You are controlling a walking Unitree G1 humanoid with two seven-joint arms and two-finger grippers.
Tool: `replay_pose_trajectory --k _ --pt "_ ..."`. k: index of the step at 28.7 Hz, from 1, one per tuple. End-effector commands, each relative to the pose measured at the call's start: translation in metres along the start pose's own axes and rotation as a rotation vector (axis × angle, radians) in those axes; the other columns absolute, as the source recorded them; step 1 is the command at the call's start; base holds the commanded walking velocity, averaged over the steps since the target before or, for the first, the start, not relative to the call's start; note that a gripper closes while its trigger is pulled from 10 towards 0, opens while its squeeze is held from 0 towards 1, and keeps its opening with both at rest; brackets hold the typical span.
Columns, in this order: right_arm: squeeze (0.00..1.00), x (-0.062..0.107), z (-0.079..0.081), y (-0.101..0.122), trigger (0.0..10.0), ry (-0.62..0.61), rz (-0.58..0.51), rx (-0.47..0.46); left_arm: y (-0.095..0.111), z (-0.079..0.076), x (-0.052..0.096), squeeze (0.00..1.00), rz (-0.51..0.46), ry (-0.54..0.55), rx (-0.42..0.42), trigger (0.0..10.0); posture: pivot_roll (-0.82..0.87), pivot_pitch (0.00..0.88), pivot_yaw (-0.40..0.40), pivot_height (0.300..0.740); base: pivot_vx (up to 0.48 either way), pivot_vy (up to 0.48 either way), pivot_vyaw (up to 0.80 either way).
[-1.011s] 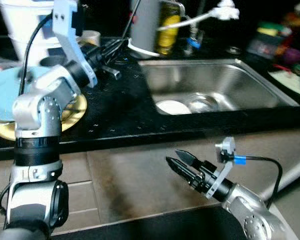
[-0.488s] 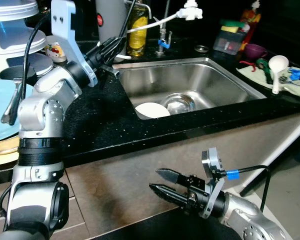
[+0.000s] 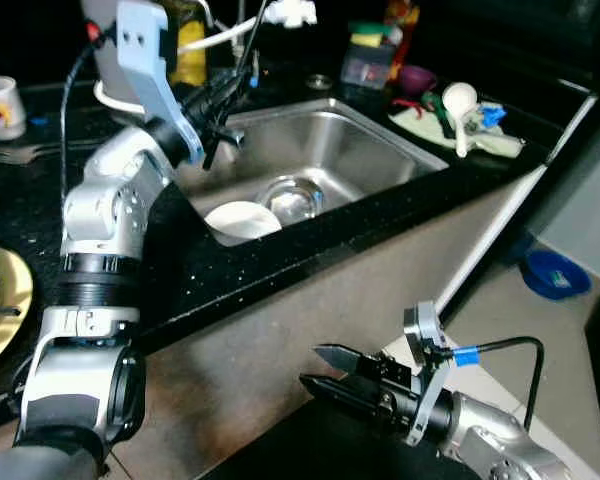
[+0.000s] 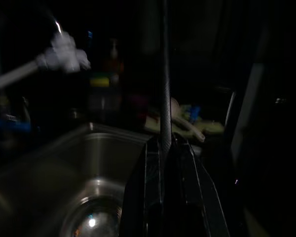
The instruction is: Kitchen organization
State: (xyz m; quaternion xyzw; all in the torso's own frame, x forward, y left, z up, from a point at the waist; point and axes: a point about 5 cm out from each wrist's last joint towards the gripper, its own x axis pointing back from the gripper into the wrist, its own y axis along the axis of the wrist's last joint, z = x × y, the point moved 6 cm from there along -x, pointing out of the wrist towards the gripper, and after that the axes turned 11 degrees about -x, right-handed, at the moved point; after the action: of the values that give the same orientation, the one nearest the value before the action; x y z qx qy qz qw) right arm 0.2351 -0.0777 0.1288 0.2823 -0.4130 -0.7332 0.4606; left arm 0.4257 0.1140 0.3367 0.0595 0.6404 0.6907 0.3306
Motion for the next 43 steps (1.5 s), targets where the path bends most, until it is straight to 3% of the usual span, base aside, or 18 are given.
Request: replay_pose_trajectory --k 1,4,7,8,9,15,22,29,30,31,32,38,43 --pt "0.00 0.002 0.000 -0.001 10.0 -0.016 0.005 0.009 0.005 -0.009 -0.011 0.00 -0.003 -0.017 -0.048 10.0 0.08 0.041 -0.057 0.740 0.000 0.000 0.00" --pt "0.00 0.001 0.000 -0.001 10.0 -0.023 0.002 0.008 -0.006 0.001 -0.014 0.00 0.069 0.044 -0.165 10.0 0.07 0.042 -0.056 0.740 0.000 0.000 0.00" --pt "0.00 0.001 0.000 -0.001 10.0 -0.023 0.001 0.007 -0.013 0.005 -0.015 0.00 0.109 0.059 -0.230 10.0 0.07 0.045 -0.055 0.740 0.000 0.000 0.00" --pt "0.00 0.000 0.000 -0.001 10.0 -0.024 0.002 0.007 -0.018 0.004 -0.016 0.00 0.138 0.049 -0.316 10.0 0.07 0.045 -0.053 0.740 0.000 0.000 0.00" --pt "0.00 0.000 0.000 -0.001 10.0 -0.024 0.002 0.007 -0.018 0.004 -0.016 0.00 0.138 0.049 -0.316 10.0 0.07 0.045 -0.053 0.740 0.000 0.000 0.00" --pt "0.00 -0.001 0.002 -0.002 10.0 -0.033 0.007 0.008 -0.047 0.002 -0.019 0.00 0.264 0.021 -0.600 10.0 0.05 0.058 -0.049 0.740 0.000 0.000 0.00" --pt "0.00 0.000 0.004 -0.001 10.0 -0.045 -0.005 0.002 -0.063 -0.006 -0.022 0.00 0.296 -0.010 -0.596 10.0 0.04 0.071 -0.040 0.740 0.000 0.000 0.00" --pt "0.00 0.001 0.007 -0.001 10.0 -0.060 -0.017 0.002 -0.082 -0.013 -0.023 0.00 0.330 -0.008 -0.528 10.0 0.02 0.090 -0.029 0.740 0.000 0.000 0.00" --pt "0.00 0.001 0.008 -0.001 10.0 -0.061 -0.018 0.002 -0.084 -0.013 -0.023 0.20 0.335 -0.006 -0.528 10.0 0.02 0.090 -0.029 0.740 0.000 0.000 0.00" --pt "0.00 0.001 0.008 -0.001 10.0 -0.061 -0.018 0.002 -0.084 -0.013 -0.023 0.20 0.335 -0.006 -0.528 10.0 0.02 0.090 -0.029 0.740 0.000 0.000 0.00" --pt "0.00 0.001 0.009 -0.001 10.0 -0.062 -0.019 0.001 -0.087 -0.012 -0.022 0.94 0.342 -0.001 -0.525 10.0 0.01 0.092 -0.027 0.740 0.000 0.000 0.00" --pt "0.00 0.001 0.011 0.000 10.0 -0.064 -0.024 0.001 -0.088 -0.004 -0.019 1.00 0.348 0.031 -0.512 10.0 0.01 0.099 -0.025 0.740 0.000 0.000 0.00" --pt "0.00 0.000 0.004 0.012 10.0 -0.113 -0.089 0.047 -0.071 0.012 -0.019 1.00 0.303 0.084 -0.510 10.0 0.02 0.091 -0.024 0.740 0.000 0.000 0.00"
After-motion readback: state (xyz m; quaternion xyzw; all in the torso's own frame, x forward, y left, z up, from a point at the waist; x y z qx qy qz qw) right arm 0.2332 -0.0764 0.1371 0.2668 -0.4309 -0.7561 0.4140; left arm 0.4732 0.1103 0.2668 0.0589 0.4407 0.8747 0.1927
